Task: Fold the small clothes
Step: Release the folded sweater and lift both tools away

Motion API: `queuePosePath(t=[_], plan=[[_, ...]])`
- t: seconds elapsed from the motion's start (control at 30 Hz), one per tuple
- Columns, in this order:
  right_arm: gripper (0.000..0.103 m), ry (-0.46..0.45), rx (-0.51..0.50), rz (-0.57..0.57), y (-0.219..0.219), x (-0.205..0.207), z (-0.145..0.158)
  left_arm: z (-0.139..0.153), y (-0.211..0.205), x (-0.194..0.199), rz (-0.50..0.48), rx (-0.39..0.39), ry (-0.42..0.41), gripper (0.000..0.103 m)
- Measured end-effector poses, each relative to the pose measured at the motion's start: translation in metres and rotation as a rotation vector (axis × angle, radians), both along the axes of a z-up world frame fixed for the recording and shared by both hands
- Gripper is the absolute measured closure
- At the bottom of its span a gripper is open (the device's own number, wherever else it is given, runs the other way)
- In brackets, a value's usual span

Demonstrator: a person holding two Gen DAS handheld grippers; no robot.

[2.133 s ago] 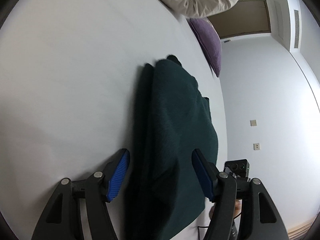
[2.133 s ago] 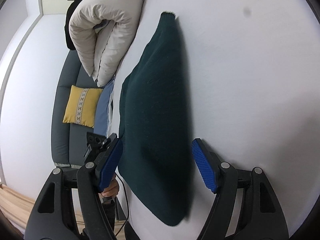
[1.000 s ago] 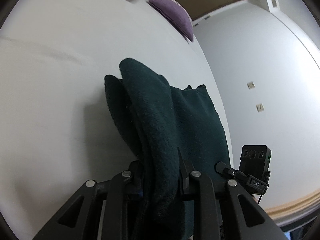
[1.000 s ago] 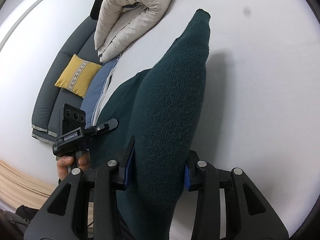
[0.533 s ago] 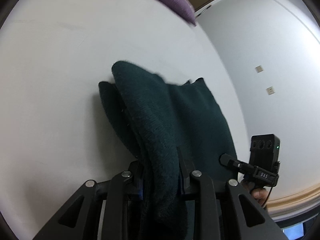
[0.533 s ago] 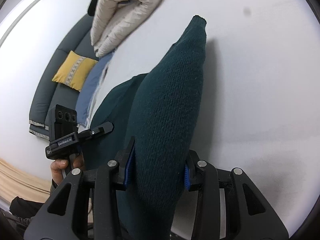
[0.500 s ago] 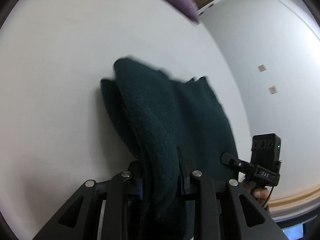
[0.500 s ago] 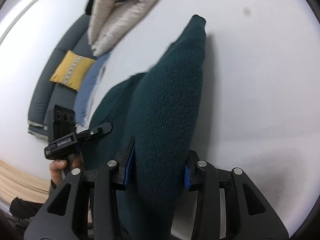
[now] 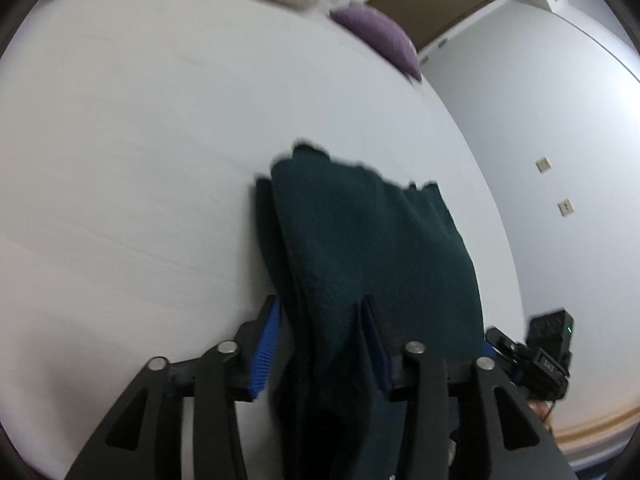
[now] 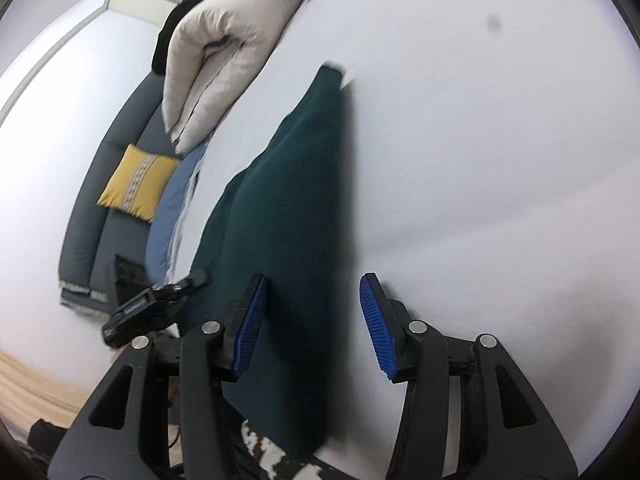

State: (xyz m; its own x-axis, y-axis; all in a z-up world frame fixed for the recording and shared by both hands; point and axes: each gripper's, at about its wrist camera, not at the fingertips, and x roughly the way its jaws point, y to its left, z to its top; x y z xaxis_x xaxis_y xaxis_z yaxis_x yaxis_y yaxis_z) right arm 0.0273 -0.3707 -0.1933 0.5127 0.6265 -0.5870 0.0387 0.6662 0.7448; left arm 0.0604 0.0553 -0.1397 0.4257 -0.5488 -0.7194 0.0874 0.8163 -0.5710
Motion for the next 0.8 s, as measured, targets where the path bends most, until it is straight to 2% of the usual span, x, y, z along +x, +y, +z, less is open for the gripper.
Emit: queuePosePath(t=[0.07, 0.13, 0.23, 0.3, 0.33, 0.4, 0.43, 0.5, 0.57, 0.63, 0.7, 0.8], plan=[[0.055, -0.004, -0.040, -0.062, -0.014, -0.015, 0.008, 0.015, 0.003, -0.014, 0.038, 0.046, -0.063, 0.045], [0.056, -0.029, -0.072, -0.105, -0.022, -0.027, 0.021, 0.035, 0.000, -0.031, 0.064, 0.137, -0.148, 0.039], [0.055, -0.093, -0.213, -0.138, -0.033, -0.049, 0.050, 0.067, -0.013, -0.058, 0.105, 0.274, -0.305, 0.027], [0.056, -0.165, -0.336, -0.151, -0.024, -0.064, 0.078, 0.089, -0.022, -0.082, 0.147, 0.342, -0.437, 0.005], [0.056, -0.201, -0.389, -0.152, -0.017, -0.069, 0.091, 0.098, -0.027, -0.091, 0.171, 0.378, -0.491, 0.000], [0.048, -0.267, -0.492, -0.164, -0.006, -0.081, 0.117, 0.119, -0.041, -0.115, 0.236, 0.480, -0.633, 0.000], [0.043, -0.304, -0.547, -0.176, 0.003, -0.085, 0.131, 0.127, -0.046, -0.120, 0.255, 0.514, -0.678, 0.000], [0.014, -0.407, -0.652, -0.221, 0.020, -0.101, 0.159, 0.143, -0.055, -0.139, 0.299, 0.575, -0.769, 0.000], [0.000, -0.527, -0.731, -0.277, 0.035, -0.120, 0.185, 0.156, -0.061, -0.152, 0.323, 0.602, -0.838, 0.000], [0.000, -0.626, -0.781, -0.319, 0.046, -0.136, 0.205, 0.171, -0.066, -0.169, 0.350, 0.627, -0.939, 0.000], [0.000, -0.685, -0.835, -0.342, 0.059, -0.146, 0.221, 0.184, -0.070, -0.181, 0.380, 0.653, -1.000, 0.000], [0.000, -0.736, -0.858, -0.357, 0.074, -0.160, 0.242, 0.199, -0.067, -0.183, 0.358, 0.623, -0.974, 0.000]])
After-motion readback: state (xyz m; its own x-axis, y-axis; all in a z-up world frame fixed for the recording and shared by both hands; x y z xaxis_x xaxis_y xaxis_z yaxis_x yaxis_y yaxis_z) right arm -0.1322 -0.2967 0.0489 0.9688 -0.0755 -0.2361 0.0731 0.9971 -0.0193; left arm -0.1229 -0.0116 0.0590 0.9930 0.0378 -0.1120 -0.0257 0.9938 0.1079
